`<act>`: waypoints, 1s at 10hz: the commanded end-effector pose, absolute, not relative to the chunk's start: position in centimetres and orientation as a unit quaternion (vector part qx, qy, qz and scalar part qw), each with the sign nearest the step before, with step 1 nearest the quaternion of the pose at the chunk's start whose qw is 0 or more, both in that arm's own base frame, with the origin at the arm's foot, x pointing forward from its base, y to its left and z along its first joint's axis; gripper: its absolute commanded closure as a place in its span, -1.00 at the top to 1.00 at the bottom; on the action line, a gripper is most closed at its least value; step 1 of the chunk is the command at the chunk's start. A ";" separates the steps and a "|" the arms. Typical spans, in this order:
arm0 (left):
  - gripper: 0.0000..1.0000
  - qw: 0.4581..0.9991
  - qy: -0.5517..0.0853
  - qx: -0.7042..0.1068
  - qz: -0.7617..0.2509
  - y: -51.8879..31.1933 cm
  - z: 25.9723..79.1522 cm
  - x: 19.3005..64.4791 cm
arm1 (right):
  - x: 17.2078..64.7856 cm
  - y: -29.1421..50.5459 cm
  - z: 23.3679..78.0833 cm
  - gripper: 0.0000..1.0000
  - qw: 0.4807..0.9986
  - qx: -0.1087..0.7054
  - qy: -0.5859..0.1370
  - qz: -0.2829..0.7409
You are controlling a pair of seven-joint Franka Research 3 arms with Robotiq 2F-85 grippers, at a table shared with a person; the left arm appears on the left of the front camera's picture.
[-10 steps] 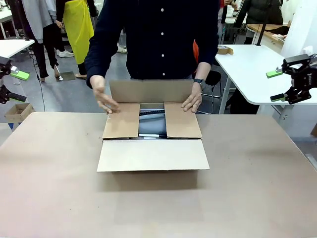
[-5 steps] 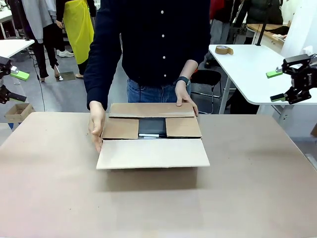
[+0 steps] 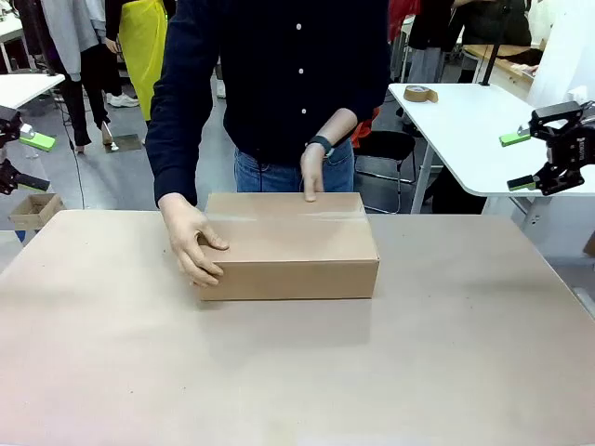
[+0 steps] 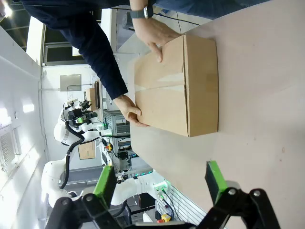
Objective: Pack the gift set into the box.
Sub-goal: Press and hold the closed box until the human finishes sealing it.
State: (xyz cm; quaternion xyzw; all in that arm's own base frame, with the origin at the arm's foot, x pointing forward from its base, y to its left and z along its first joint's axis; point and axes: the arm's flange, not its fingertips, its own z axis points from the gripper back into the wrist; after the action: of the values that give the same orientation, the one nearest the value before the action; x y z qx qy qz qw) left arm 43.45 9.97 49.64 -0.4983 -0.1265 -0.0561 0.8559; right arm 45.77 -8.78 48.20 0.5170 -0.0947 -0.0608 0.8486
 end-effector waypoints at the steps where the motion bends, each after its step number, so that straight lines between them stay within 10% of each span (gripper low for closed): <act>1: 1.00 0.857 -0.126 -0.496 -0.058 9.9 49.7 43.2 | 45.6 -8.8 48.4 1.00 0.850 0.515 -0.091 -0.061; 10: 1.00 0.857 -0.126 -0.496 -0.058 9.9 49.7 43.2 | 45.6 -8.8 48.4 1.00 0.850 0.515 -0.091 -0.061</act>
State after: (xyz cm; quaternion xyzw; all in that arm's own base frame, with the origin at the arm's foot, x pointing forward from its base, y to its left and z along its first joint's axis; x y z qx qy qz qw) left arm 43.45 9.97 49.64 -0.4983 -0.1265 -0.0561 0.8559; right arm 45.77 -8.78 48.20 0.5170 -0.0947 -0.0608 0.8486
